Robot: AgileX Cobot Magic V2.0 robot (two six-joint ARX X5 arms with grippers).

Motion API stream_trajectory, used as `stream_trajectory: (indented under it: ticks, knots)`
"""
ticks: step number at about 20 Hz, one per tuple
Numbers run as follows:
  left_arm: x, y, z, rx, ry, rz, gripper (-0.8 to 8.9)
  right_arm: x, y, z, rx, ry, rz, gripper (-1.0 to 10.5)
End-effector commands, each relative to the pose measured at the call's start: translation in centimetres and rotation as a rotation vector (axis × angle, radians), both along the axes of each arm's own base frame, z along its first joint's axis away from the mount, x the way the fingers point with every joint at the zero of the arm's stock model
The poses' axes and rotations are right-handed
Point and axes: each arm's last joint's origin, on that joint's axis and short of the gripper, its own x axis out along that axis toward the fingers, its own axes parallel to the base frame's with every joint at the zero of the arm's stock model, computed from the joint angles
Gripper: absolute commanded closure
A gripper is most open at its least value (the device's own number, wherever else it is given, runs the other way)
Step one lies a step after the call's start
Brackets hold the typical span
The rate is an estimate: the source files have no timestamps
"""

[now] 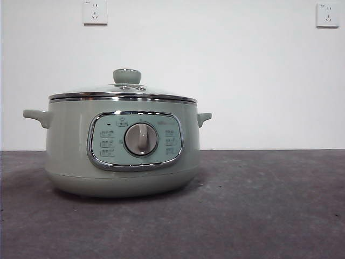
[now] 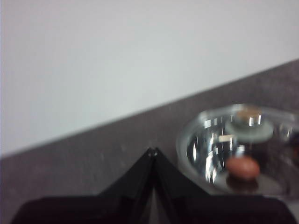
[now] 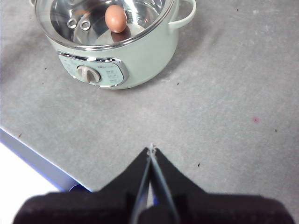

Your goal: Pick up the egg,open the lid,put the egg in the pot,close the lid

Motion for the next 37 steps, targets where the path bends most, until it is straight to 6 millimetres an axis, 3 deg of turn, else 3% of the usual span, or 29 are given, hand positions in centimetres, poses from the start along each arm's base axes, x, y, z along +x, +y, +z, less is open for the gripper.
stream_trajectory:
  ticks: [1,3,7,13,17,33,37]
  knots:
    - [0.2,0.2,-4.1,-0.059,0.007,0.052,8.17,0.1,0.1,-0.2,-0.007,0.003,0.003,9.5]
    - [0.1,0.2,-7.2,-0.103,0.025,0.077,8.17,0.1,0.1,-0.2,-0.006,0.002,0.003,9.5]
    - [-0.3,0.2,-11.6,-0.122,0.055,0.083,8.17,0.1,0.1,-0.2,-0.006,0.003,0.003,9.5]
    - [-0.7,0.2,-14.6,-0.171,0.082,0.132,8.17,0.1,0.1,-0.2,-0.006,0.002,0.003,9.5]
    - [-0.8,0.2,-15.5,-0.176,0.169,0.144,8.17,0.2,0.2,-0.3,-0.012,0.002,-0.003,9.5]
    - [-0.8,0.2,-15.6,-0.212,0.190,0.136,8.17,0.4,0.2,-0.3,-0.031,-0.008,-0.021,9.5]
    - [-0.8,0.2,-15.6,-0.212,0.190,0.136,8.17,0.4,-1.1,0.8,-0.051,-0.198,-0.129,9.5]
